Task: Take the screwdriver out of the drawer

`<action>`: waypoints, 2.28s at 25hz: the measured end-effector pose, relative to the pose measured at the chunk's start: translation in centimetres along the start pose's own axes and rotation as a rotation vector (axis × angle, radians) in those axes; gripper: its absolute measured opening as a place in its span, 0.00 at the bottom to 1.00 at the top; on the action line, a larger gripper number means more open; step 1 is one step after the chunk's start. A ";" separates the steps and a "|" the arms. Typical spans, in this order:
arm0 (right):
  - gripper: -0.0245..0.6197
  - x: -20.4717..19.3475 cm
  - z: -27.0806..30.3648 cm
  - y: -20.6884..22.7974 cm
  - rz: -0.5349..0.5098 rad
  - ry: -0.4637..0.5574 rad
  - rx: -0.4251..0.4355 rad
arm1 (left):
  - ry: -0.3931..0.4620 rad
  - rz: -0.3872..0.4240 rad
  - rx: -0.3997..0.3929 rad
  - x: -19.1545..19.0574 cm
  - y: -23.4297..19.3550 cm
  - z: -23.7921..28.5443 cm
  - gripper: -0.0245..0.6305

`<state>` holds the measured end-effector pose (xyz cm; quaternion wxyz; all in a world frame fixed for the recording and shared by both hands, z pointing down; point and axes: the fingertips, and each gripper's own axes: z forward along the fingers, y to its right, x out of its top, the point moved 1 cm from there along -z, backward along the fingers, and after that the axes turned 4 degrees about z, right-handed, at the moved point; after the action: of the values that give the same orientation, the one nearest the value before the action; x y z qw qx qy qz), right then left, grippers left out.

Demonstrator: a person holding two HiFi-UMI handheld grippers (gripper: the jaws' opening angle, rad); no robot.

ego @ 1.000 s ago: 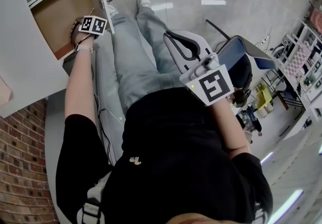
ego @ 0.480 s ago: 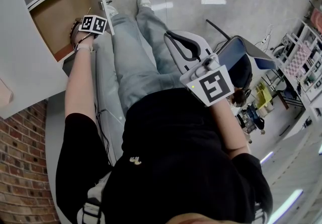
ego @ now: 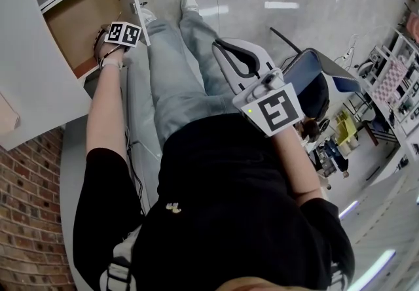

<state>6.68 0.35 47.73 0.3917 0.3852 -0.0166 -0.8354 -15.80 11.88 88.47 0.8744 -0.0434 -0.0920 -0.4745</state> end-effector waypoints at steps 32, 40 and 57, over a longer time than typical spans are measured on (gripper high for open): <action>0.06 10.5 -4.0 -3.6 -0.146 0.239 0.101 | 0.339 -0.147 0.144 1.8 -3.1 -21.4 0.16; 0.06 13.2 -4.8 -4.8 -0.203 0.290 0.144 | 0.469 -0.210 0.203 2.2 -4.6 -29.3 0.16; 0.06 18.2 -6.3 -8.3 -0.343 0.376 0.249 | 0.733 -0.313 0.304 0.0 -4.7 -43.9 0.16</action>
<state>-1.72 -4.31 29.07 0.1904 0.5759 0.0191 -0.7948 -14.43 2.14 45.43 0.7631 0.2721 0.1505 -0.5665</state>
